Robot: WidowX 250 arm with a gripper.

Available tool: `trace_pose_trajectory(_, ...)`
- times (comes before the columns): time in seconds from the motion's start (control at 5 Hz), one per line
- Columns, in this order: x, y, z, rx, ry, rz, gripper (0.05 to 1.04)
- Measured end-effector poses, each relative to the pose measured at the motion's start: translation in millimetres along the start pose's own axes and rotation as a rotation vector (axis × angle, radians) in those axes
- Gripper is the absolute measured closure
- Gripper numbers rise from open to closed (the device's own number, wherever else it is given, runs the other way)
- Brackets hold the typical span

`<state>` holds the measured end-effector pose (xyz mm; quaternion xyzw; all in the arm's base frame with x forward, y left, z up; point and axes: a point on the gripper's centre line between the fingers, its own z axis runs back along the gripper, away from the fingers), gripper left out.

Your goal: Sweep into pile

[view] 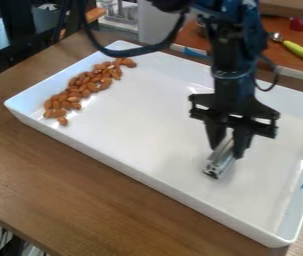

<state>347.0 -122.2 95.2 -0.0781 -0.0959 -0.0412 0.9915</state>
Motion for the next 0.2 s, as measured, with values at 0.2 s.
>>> trace_pose_trajectory(0.2,7.8,-7.3,2.6,0.016,0.006,-0.014,0.335)
